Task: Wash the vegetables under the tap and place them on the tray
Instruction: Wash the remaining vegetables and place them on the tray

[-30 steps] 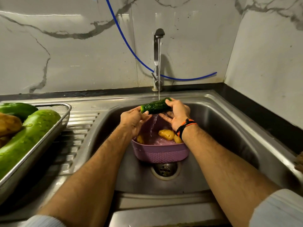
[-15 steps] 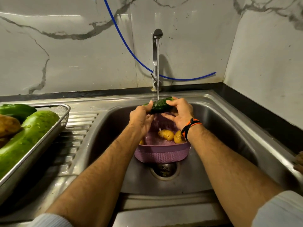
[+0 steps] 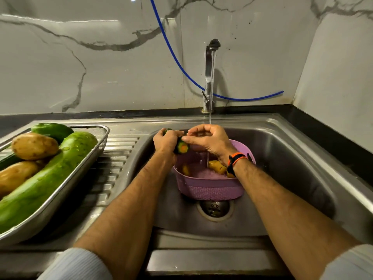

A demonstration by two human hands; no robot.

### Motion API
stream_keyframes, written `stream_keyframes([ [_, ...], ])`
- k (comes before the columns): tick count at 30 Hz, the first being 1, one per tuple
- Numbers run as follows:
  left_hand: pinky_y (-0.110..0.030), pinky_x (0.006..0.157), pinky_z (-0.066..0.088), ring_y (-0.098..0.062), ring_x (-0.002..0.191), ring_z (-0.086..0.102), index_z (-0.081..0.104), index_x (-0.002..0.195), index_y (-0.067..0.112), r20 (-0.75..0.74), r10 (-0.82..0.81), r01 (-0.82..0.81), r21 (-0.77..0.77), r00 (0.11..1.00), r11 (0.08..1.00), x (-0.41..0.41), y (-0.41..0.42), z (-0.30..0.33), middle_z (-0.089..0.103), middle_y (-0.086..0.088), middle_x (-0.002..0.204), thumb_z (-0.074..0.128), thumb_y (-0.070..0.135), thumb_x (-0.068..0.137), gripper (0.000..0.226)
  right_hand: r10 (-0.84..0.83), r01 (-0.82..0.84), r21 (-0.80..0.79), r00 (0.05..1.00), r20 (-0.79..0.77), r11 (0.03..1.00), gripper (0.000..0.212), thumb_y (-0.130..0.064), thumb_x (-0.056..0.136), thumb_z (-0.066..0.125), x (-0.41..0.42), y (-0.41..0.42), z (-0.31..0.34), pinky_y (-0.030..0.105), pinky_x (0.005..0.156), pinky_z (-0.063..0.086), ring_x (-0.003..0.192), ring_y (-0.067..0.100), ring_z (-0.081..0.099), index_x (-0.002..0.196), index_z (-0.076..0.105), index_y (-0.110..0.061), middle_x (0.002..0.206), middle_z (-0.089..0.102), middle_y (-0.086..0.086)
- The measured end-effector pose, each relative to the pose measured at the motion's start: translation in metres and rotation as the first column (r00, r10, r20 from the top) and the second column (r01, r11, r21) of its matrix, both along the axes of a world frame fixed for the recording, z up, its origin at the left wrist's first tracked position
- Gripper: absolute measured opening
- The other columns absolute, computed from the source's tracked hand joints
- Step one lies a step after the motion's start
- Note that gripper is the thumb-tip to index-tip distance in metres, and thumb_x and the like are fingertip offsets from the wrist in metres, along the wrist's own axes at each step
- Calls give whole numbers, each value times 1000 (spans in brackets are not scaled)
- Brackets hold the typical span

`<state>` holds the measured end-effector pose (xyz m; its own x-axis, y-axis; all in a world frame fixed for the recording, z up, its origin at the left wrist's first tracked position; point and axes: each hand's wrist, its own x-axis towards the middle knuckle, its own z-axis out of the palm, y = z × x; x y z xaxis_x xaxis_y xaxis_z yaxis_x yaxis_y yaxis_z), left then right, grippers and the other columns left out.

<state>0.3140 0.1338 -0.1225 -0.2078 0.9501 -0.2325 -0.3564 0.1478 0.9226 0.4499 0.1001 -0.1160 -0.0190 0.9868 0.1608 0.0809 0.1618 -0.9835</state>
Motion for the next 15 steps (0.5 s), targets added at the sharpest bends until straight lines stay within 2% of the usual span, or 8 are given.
stream_keyframes([
  [3, -48, 91, 57, -30, 105, 63, 47, 142, 18, -366, -56, 47, -34, 929, 998, -12, 0, -1, 61, -13, 122, 74, 16, 62, 84, -61, 68, -64, 993, 105, 996, 16, -15, 82, 76, -4, 4, -4, 37, 75, 61, 87, 18, 71, 97, 72, -11, 92, 73, 5],
  [5, -45, 89, 58, -28, 103, 64, 54, 134, 15, -589, -99, 65, -79, 802, 995, -17, -4, 0, 64, -12, 121, 72, 20, 64, 72, -70, 87, -30, 927, 368, 996, 13, -13, 81, 72, -6, 7, -9, 37, 73, 62, 82, 18, 70, 91, 73, -21, 89, 73, 1],
  [6, -44, 90, 58, -28, 103, 64, 57, 130, 12, -677, -115, 62, -101, 727, 993, -17, -9, 4, 65, -12, 120, 72, 21, 70, 62, -19, 37, -23, 853, 521, 999, 16, -14, 80, 70, -7, 6, -12, 35, 75, 60, 82, 17, 68, 94, 73, -23, 91, 74, -1],
  [8, -41, 95, 55, -30, 109, 63, 57, 128, 9, -818, -167, 82, -146, 550, 986, -18, -23, 15, 63, -12, 123, 70, 23, 79, 53, 146, -115, -94, 623, 769, 989, 24, -19, 79, 71, -14, -2, -13, 26, 74, 51, 89, 16, 65, 103, 73, -21, 98, 72, 1],
  [9, -39, 98, 53, -30, 113, 62, 55, 131, 9, -867, -198, 102, -170, 458, 980, -19, -28, 17, 62, -12, 127, 70, 24, 81, 54, 217, -164, -154, 509, 833, 974, 27, -24, 79, 73, -19, -5, -15, 24, 72, 46, 94, 18, 65, 105, 72, -19, 101, 71, 2],
  [11, -36, 98, 48, -29, 121, 58, 50, 137, 10, -911, -241, 121, -212, 336, 970, -21, -40, 16, 57, -11, 134, 70, 25, 86, 57, 288, -197, -233, 333, 898, 952, 40, -33, 77, 77, -27, -9, -20, 24, 73, 43, 105, 23, 62, 111, 68, -16, 111, 68, 5],
  [13, -37, 100, 47, -29, 125, 55, 47, 141, 10, -925, -277, 117, -255, 261, 960, -25, -52, 9, 53, -13, 140, 69, 25, 87, 61, 302, -202, -252, 277, 912, 947, 47, -40, 74, 79, -32, -8, -23, 27, 76, 44, 108, 26, 61, 112, 65, -16, 113, 65, 7],
  [15, -37, 102, 46, -30, 126, 54, 47, 141, 9, -925, -306, 126, -284, 225, 950, -29, -63, 5, 52, -14, 142, 68, 23, 86, 61, 299, -210, -246, 278, 913, 946, 37, -40, 74, 79, -34, -5, -24, 28, 72, 43, 99, 25, 62, 101, 67, -19, 103, 66, 6],
])
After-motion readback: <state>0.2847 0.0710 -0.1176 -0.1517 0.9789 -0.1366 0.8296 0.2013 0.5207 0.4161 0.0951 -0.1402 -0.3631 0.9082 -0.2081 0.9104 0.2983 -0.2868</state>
